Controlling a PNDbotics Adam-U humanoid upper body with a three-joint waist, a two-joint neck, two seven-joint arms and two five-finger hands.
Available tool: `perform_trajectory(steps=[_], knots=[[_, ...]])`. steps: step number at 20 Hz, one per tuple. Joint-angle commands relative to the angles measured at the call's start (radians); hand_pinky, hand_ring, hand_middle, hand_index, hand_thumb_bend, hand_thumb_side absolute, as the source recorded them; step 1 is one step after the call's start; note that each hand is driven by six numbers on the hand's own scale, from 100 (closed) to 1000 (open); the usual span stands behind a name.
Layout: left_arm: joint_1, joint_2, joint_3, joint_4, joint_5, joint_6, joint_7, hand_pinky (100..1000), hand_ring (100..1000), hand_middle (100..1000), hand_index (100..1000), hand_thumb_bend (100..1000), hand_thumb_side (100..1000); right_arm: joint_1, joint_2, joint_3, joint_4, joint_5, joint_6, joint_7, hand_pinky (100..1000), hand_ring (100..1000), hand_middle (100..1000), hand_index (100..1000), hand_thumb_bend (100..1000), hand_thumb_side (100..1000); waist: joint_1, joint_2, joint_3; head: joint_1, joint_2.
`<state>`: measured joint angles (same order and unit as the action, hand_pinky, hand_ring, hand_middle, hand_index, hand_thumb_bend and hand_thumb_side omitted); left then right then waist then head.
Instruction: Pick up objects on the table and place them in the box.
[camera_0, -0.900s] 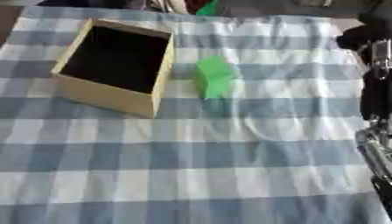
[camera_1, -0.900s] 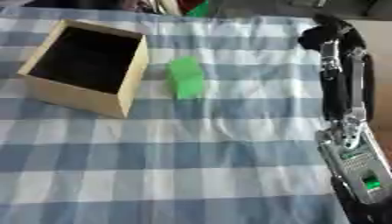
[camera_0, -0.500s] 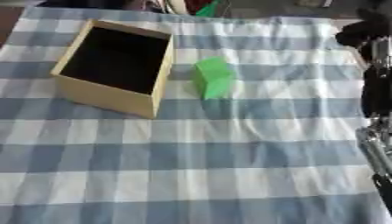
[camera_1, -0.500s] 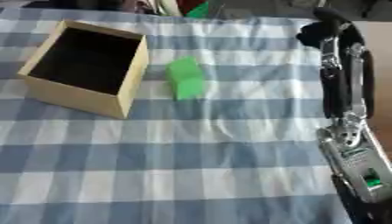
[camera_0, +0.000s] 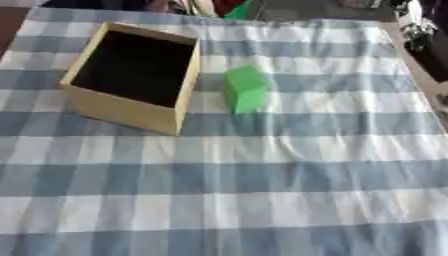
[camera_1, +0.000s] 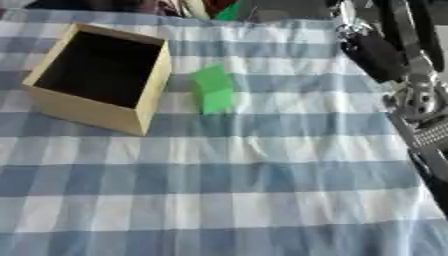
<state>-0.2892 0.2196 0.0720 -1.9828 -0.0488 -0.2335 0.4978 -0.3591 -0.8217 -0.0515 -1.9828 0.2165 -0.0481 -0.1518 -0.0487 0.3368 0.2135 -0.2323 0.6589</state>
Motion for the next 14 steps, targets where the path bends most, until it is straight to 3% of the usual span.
perform_trajectory(steps=[1,6,14], knots=[[-0.002,0.019,-0.002,-0.017,0.000,-0.002,-0.006,697,599,635,715,100,884,-0.044,-0.102,0.008,-0.017,0.046,0.032,0.112,756,756,745,890,100,829,-0.004,-0.022,0.004,-0.004,0.012],[-0.003,0.021,-0.006,-0.017,0.002,-0.002,-0.011,697,599,635,714,100,884,-0.119,-0.191,0.045,0.029,0.100,0.024,0.297,774,779,783,916,100,836,-0.007,-0.015,0.013,-0.005,0.025],[-0.005,0.023,-0.014,-0.017,0.006,0.000,-0.022,699,599,635,714,100,886,-0.278,-0.231,0.124,0.226,0.146,-0.095,0.492,794,808,823,963,100,854,-0.014,-0.006,0.025,-0.019,0.010]])
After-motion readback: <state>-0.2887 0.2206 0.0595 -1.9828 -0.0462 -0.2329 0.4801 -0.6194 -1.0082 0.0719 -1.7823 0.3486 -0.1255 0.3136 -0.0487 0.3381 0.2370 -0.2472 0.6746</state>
